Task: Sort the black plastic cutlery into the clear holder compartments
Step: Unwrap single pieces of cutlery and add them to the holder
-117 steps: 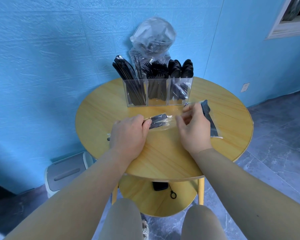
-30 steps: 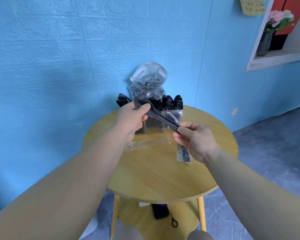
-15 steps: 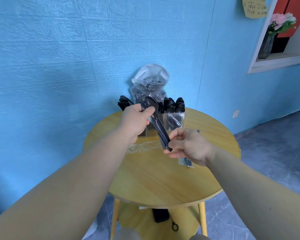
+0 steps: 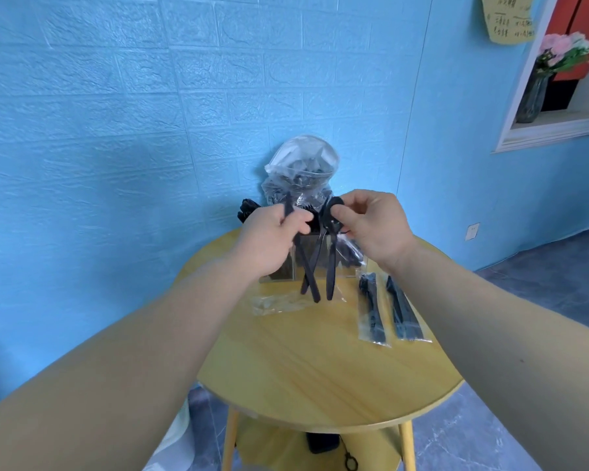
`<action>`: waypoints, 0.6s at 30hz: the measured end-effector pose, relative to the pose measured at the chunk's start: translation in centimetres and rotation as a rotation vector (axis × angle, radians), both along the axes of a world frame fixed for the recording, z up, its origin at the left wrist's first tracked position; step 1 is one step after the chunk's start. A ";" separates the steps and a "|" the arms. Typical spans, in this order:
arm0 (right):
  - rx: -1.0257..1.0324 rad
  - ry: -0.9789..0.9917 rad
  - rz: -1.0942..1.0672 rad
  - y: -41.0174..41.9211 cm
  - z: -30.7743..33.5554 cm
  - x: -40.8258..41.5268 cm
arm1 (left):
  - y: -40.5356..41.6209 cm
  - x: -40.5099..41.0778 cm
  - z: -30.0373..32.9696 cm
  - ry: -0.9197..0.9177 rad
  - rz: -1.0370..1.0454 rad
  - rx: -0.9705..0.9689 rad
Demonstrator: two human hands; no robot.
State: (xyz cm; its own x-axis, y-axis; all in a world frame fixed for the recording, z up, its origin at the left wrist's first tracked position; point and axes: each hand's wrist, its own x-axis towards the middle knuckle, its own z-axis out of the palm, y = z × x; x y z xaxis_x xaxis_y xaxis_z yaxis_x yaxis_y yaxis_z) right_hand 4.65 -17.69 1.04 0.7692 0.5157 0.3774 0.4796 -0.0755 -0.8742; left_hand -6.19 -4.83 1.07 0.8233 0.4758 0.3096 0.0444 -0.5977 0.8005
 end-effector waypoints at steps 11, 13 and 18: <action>0.070 -0.115 -0.171 1.4 2.1 3.2 | 5.6 2.5 6.4 -0.298 0.274 0.270; 0.058 -0.137 -0.177 2.0 2.0 3.5 | 6.3 3.1 6.0 -0.250 0.288 0.350; 0.009 -0.162 -0.172 3.1 1.0 4.2 | 7.5 3.9 3.4 -0.065 0.268 0.480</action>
